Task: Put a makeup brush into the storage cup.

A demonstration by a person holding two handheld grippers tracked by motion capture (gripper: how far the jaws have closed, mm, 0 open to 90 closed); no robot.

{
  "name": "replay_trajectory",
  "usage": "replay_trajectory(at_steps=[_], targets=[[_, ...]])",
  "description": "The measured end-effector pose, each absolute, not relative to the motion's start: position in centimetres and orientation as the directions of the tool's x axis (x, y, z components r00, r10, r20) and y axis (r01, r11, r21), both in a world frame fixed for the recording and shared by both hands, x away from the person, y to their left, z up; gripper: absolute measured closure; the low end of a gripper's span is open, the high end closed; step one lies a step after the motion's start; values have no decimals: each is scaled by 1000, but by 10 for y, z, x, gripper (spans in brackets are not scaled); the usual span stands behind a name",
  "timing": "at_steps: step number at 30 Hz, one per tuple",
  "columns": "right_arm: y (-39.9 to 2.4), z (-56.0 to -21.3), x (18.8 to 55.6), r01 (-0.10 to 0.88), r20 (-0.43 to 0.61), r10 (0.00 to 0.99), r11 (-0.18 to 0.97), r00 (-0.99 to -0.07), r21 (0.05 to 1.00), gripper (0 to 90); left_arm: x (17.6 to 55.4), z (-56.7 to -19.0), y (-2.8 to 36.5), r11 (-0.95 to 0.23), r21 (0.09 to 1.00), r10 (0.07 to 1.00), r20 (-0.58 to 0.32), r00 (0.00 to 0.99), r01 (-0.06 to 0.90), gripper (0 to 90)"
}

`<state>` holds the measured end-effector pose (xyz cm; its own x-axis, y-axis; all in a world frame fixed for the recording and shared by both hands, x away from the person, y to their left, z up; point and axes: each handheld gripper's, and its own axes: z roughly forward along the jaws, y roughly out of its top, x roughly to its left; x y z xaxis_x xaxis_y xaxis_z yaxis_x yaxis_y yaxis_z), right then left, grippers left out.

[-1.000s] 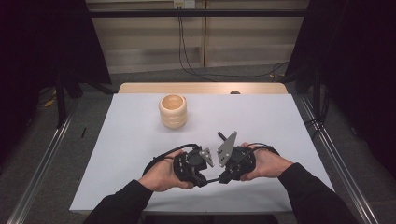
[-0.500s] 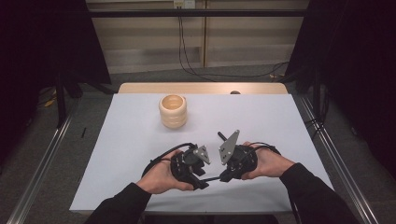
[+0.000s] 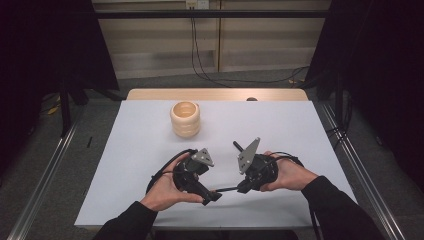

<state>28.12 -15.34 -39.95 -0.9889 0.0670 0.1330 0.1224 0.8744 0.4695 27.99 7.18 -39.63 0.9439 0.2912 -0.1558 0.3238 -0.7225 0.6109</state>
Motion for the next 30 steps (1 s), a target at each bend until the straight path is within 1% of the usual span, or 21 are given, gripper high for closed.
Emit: replay_trajectory(at_steps=[2,3,4,5,6,7,9,13,15,17,20,23,25,26,30], targets=[[-155,-400,281,141,148,81,876,-986,462,847,279,-398,73,-696,633,313,-159,936,340,38],[-155,-401,282,120,136,63,875,-989,469,847,279,-399,75,-691,638,319,-155,935,341,39],[-156,-401,282,133,135,78,870,-988,474,847,281,-398,78,-699,635,313,-140,939,328,37],[-158,-401,281,149,151,88,872,-985,467,847,280,-399,79,-673,650,337,-153,929,352,37],[-160,-402,282,134,133,79,866,-988,482,847,280,-398,81,-667,663,332,-143,932,339,37],[-162,-401,281,151,144,93,866,-985,477,847,281,-398,84,-661,675,324,-137,936,327,37],[-166,-402,282,158,142,100,860,-985,486,847,280,-397,88,-617,710,327,-161,931,339,32],[-174,-400,283,159,109,119,834,-987,528,847,280,-394,96,-567,744,358,-165,919,355,31],[-176,-399,283,157,91,128,822,-988,548,847,279,-395,99,-522,770,375,-180,910,367,35],[-179,-399,283,172,90,147,815,-985,553,847,278,-396,102,-494,787,384,-185,905,370,39],[-181,-399,282,187,84,169,813,-982,551,847,277,-397,105,-509,785,409,-140,902,353,39],[-185,-400,280,188,92,166,809,-982,557,847,276,-398,109,-487,802,420,-132,898,345,39],[-188,-401,280,199,89,181,803,-979,562,847,275,-399,112,-471,814,418,-134,899,340,41],[-189,-402,279,211,103,185,799,-977,563,847,274,-398,113,-473,816,433,-112,894,332,41],[-196,-403,277,237,114,211,774,-971,587,847,271,-398,118,-448,837,439,-101,893,315,40]])
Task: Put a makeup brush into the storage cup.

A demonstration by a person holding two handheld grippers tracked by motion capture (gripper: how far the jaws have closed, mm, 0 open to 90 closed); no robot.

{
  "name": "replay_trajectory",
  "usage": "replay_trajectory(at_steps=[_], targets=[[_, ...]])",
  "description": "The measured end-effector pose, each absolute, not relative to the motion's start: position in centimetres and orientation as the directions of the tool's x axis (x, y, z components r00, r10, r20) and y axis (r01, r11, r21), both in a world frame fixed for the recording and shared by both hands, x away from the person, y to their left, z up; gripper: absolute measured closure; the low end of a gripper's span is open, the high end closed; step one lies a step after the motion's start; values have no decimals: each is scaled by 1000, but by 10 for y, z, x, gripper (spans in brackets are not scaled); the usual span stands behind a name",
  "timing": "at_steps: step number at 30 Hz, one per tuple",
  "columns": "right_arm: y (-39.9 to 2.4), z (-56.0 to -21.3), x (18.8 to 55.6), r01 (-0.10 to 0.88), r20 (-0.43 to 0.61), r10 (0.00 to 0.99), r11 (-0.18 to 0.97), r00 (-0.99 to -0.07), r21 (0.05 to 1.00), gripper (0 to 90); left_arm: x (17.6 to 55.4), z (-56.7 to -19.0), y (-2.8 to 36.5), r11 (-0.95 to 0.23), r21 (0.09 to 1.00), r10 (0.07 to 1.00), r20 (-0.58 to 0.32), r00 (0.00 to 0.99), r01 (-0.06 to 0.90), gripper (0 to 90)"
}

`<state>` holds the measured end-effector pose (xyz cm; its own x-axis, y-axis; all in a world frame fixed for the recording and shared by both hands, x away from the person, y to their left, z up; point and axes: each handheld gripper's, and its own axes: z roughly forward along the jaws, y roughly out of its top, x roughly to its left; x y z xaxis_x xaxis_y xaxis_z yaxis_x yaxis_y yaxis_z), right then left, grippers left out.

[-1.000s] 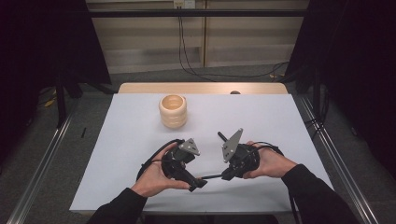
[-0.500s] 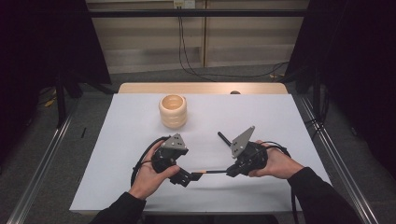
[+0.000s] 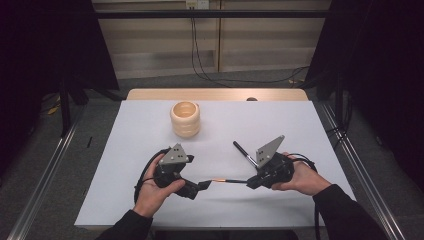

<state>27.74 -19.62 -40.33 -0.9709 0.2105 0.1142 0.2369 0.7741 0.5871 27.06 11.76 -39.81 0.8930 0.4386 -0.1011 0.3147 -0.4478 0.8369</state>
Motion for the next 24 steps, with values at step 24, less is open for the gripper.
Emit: replay_trajectory(at_steps=[24], targets=[[-213,-416,270,301,133,307,605,-942,737,846,265,-398,121,-409,863,473,-78,877,298,40]])
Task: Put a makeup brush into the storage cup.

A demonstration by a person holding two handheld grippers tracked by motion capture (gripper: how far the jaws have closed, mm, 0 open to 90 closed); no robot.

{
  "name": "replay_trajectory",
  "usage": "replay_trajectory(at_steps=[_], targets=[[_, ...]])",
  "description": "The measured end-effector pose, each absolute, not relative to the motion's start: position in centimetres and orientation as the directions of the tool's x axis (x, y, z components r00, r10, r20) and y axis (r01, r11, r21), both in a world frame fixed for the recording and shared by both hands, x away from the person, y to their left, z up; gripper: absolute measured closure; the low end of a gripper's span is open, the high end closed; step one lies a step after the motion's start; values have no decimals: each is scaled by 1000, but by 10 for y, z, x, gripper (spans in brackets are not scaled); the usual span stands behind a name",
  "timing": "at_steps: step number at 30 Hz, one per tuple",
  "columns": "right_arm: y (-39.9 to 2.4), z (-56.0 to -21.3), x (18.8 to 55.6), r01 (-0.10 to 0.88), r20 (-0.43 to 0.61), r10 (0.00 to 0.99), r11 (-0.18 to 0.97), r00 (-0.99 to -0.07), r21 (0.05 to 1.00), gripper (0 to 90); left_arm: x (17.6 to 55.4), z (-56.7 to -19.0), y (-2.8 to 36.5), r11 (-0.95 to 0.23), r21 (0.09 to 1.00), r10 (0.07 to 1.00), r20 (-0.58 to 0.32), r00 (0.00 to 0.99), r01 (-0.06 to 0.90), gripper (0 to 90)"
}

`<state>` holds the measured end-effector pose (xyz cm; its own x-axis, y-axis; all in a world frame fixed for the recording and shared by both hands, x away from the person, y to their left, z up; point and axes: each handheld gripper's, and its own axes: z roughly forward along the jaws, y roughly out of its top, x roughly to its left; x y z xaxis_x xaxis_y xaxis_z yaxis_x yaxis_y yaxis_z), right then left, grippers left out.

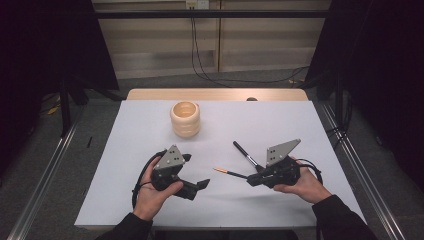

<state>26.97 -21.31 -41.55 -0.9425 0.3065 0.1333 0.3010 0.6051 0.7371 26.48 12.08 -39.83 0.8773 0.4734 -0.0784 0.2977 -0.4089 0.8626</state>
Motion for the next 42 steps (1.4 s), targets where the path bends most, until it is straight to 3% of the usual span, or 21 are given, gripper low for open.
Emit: replay_trajectory(at_steps=[16,42], targets=[[-221,-414,260,324,138,375,495,-917,806,846,262,-396,121,-390,864,469,-112,876,318,33],[-223,-404,258,287,168,361,306,-917,908,847,260,-398,114,-348,891,464,-107,879,292,41]])
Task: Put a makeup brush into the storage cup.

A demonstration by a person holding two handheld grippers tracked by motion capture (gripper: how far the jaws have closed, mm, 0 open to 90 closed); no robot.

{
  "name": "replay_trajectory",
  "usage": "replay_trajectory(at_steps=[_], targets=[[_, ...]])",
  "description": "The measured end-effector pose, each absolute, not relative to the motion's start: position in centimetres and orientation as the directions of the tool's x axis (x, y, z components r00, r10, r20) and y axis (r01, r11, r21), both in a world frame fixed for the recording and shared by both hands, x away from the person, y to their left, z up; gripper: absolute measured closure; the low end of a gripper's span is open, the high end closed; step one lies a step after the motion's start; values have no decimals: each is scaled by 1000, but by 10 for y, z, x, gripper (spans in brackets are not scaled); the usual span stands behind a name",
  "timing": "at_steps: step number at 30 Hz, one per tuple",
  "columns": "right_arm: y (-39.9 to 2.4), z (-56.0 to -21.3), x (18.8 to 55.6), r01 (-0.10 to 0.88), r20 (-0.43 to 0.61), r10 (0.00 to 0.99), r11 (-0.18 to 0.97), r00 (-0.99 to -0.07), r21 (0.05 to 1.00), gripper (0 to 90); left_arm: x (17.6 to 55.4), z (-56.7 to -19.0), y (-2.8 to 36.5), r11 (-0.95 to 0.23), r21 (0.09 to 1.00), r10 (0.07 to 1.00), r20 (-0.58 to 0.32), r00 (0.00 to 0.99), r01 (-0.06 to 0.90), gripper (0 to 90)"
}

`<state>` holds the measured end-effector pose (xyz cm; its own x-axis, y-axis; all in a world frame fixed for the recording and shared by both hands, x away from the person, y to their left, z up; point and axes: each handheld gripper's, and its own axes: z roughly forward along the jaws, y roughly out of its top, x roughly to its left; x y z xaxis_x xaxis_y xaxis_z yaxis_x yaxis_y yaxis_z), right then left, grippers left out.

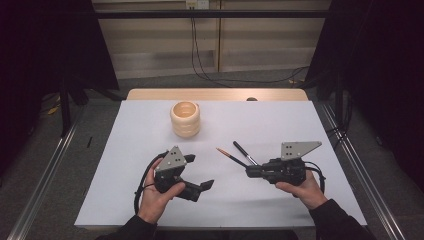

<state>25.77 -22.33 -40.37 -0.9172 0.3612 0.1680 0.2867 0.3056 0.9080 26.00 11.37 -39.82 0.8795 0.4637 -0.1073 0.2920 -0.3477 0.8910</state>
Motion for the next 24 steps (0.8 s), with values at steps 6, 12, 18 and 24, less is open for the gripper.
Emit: replay_trajectory(at_steps=[6,12,18,24], targets=[[-221,-401,257,274,165,353,286,-921,918,846,260,-397,110,-329,902,460,-104,882,278,41],[-215,-401,257,268,162,346,286,-924,920,846,259,-397,103,-312,912,458,-103,883,267,42],[-213,-400,257,262,157,341,288,-927,921,846,258,-395,95,-289,925,429,-107,897,249,36],[-212,-400,259,263,157,349,281,-924,923,846,262,-393,84,-229,939,398,-148,905,255,33]])
